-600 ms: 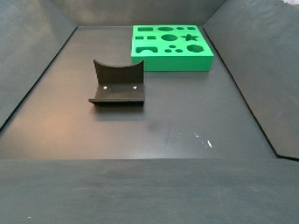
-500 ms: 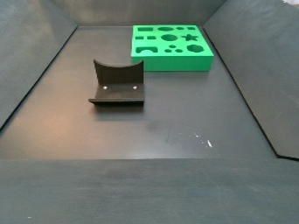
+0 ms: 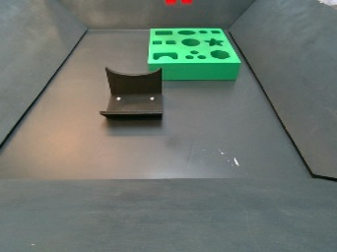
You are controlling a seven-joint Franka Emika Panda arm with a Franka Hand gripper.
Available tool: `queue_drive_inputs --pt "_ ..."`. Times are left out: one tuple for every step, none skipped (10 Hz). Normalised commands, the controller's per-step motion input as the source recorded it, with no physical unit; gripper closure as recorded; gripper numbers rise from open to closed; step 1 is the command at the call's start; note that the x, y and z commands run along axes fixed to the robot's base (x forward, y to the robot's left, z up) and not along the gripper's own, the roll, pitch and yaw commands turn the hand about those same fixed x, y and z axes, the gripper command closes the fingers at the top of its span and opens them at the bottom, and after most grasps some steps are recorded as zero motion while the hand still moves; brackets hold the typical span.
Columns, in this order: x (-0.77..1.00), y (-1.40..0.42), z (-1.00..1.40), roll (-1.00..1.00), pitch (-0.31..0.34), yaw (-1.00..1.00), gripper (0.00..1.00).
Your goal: Insert the double-square object.
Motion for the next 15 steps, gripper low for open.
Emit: queue_drive_inputs --pt "0.01 0.0 -0.84 0.24 0.0 0.14 1.0" --pt "0.24 -0.07 -0.77 0.09 0.0 -0.05 1.0" --pt "0.17 -0.01 -0.57 0.0 -0.009 -0.21 1.0" --pt "0.0 -0.02 -0.51 0.04 -0.02 -0.06 1.0" --pt "0.01 -0.07 -0.55 0.08 -0.01 0.0 1.0" --pt "0.05 -0.1 -0.51 0.1 0.0 0.0 1.0" --pt "0.08 -0.15 -0.38 0.08 0.0 0.01 1.0" --pt "0.32 -0.13 -0.35 0.15 0.057 0.01 1.0" --pt "0.44 -0.07 -0.37 0.14 0.091 0.0 1.0" --pt "0.44 -0.03 -0.29 0.11 0.077 0.0 1.0" --pt "0.47 -0.01 -0.25 0.11 0.1 0.0 1.0" --pt "0.41 -0.03 -0.25 0.1 0.087 0.0 1.0" --pt "0.24 -0.15 -0.23 0.05 0.017 0.04 1.0" --pt "0.0 -0.14 -0.25 0.05 0.0 0.1 1.0" --pt "0.0 -0.15 -0.23 0.0 0.0 0.11 1.0"
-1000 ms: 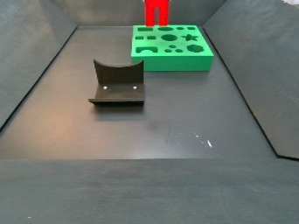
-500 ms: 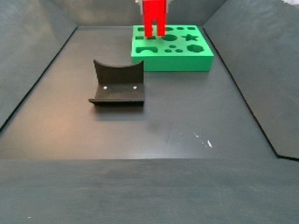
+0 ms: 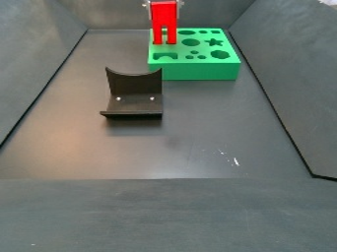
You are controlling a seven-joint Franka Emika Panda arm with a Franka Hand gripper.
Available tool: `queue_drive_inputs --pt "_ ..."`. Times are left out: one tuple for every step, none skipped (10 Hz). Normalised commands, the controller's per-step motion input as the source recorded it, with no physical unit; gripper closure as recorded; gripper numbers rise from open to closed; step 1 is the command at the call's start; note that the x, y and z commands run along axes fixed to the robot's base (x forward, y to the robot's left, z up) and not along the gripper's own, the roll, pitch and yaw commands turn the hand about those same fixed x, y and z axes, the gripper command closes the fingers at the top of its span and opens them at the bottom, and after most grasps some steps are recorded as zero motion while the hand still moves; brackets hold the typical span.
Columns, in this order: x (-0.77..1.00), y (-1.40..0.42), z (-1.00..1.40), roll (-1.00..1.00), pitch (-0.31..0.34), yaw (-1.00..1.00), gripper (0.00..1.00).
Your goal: Insert the double-square object.
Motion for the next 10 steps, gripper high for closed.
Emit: queue_drive_inputs --pt "0.06 -0.02 -0.32 -0.02 -0.004 0.03 1.0" --pt "0.2 0.0 -0.38 0.0 0.0 0.08 1.0" --pt "0.4 0.0 -0.36 0.0 0.0 0.01 1.0" --pt "0.3 0.01 -0.28 0.02 0.016 -0.04 1.0" --pt "0.11 0.0 -0.24 0.0 0.0 -0.01 1.0" --pt "0.0 0.0 -0.31 0.0 -0.04 0.0 1.0" --pt "-0.04 -0.04 -0.32 -0.03 -0.114 0.0 1.0" --pt "-0.07 -0.07 -0.29 -0.03 -0.129 0.0 1.0" --pt "-0.07 -0.08 -0.27 -0.03 -0.13 0.0 1.0" --pt "-0.05 -0.07 -0.22 -0.02 -0.12 0.0 1.0"
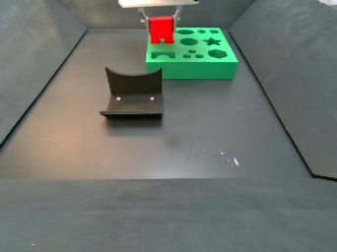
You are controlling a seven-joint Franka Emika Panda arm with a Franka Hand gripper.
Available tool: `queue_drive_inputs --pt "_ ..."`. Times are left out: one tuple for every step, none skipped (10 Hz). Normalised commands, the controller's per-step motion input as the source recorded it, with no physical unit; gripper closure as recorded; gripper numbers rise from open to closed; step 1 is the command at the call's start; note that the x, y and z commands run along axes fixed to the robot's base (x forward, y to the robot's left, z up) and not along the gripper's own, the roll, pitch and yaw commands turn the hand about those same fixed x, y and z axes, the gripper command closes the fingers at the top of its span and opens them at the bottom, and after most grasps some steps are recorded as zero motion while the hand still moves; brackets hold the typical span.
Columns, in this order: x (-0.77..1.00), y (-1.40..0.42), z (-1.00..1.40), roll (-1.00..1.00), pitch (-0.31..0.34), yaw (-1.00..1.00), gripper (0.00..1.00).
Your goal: Insert the double-square object.
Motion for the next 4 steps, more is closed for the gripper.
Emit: queue_drive_inputs --pt "-0.02 -0.06 -0.19 -0.01 -0.123 0.0 1.0" --pt "0.0 0.0 -0.13 -0.02 -0.12 0.0 1.0" --pt "0.0 0.02 -0.09 -0.07 -0.047 0.0 1.0" --pt "0.0 0.0 0.0 0.0 0.0 0.0 1.0"
